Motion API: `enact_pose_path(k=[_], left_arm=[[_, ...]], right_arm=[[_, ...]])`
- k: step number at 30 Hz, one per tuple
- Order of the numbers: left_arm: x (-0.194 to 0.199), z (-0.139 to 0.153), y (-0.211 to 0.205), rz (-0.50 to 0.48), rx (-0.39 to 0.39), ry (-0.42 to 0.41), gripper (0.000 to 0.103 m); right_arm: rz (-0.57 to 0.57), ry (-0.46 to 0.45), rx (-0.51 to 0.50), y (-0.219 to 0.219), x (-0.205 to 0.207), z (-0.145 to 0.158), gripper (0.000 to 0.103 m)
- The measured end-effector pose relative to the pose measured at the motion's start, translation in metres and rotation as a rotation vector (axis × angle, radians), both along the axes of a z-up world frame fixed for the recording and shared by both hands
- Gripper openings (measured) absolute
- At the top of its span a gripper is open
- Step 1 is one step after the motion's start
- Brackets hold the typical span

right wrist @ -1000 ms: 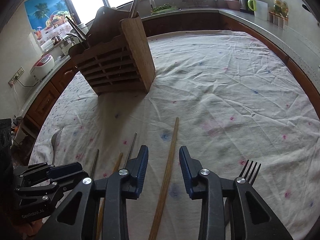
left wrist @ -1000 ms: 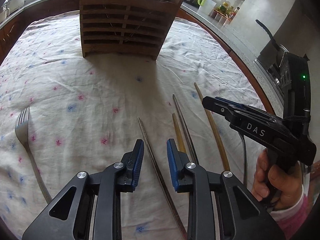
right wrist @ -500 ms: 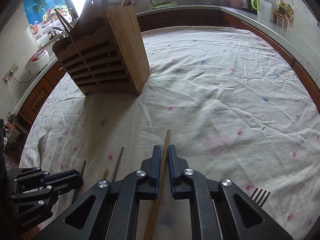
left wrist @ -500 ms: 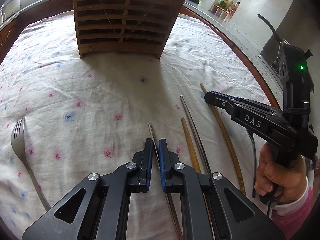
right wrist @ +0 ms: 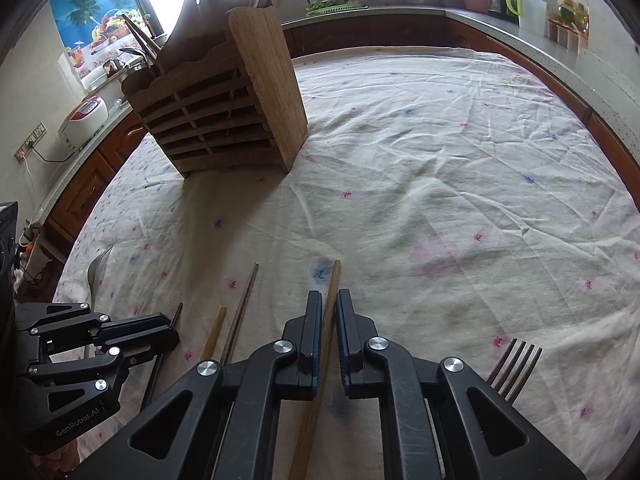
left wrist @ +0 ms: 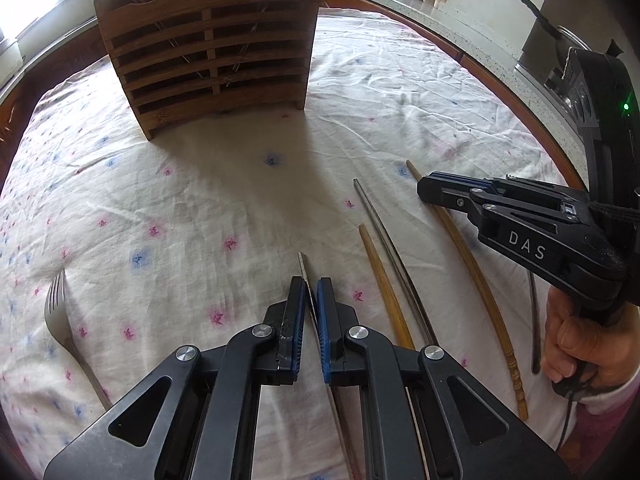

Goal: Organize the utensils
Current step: 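Grasp a thin metal chopstick with the left tool while the right tool grasps a wooden chopstick, then lift both held chopsticks upright and carry them over the wooden holder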

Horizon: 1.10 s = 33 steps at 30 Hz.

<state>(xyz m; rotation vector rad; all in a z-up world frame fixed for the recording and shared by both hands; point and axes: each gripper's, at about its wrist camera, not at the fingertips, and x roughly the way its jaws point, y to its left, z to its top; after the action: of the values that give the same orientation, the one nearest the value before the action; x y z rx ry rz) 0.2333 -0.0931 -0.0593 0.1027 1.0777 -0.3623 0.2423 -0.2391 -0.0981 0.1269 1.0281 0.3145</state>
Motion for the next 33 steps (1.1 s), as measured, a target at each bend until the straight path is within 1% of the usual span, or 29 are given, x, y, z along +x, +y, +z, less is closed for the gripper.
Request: enact_pose_path(k=[3,6,10,14,21,25,33], left_arm=[[-0.002,0.002,0.003,0.002,-0.013,0.004,0.003],[-0.011,0.013,0.01,0.01,-0.041,-0.025,0.003],[-0.024,0.038,0.027,0.038,-0.12,-0.072,0.003],[-0.04,0.066,0.045,0.059,-0.212,-0.117,0.003],[-0.07,0.109,0.072,0.077,-0.327,-0.212,0.003],[-0.084,0.121,0.086,0.084,-0.393,-0.251,0.003],[-0.096,0.135,0.104,0.105,-0.443,-0.307,0.003]], right_arm=[[-0.009,-0.002,0.022,-0.003,-0.003,0.002,0.006],[-0.014,-0.028,0.034,-0.006,-0.011,0.011,0.006],[-0.026,-0.071,0.064,-0.013,-0.023,0.03,0.005],[-0.028,-0.129,0.103,-0.018,-0.038,0.056,0.005],[-0.018,-0.246,0.127,-0.017,-0.065,0.105,0.005],[-0.017,-0.297,0.141,-0.02,-0.078,0.126,0.005],[-0.029,-0.36,0.152,-0.023,-0.086,0.152,0.005]])
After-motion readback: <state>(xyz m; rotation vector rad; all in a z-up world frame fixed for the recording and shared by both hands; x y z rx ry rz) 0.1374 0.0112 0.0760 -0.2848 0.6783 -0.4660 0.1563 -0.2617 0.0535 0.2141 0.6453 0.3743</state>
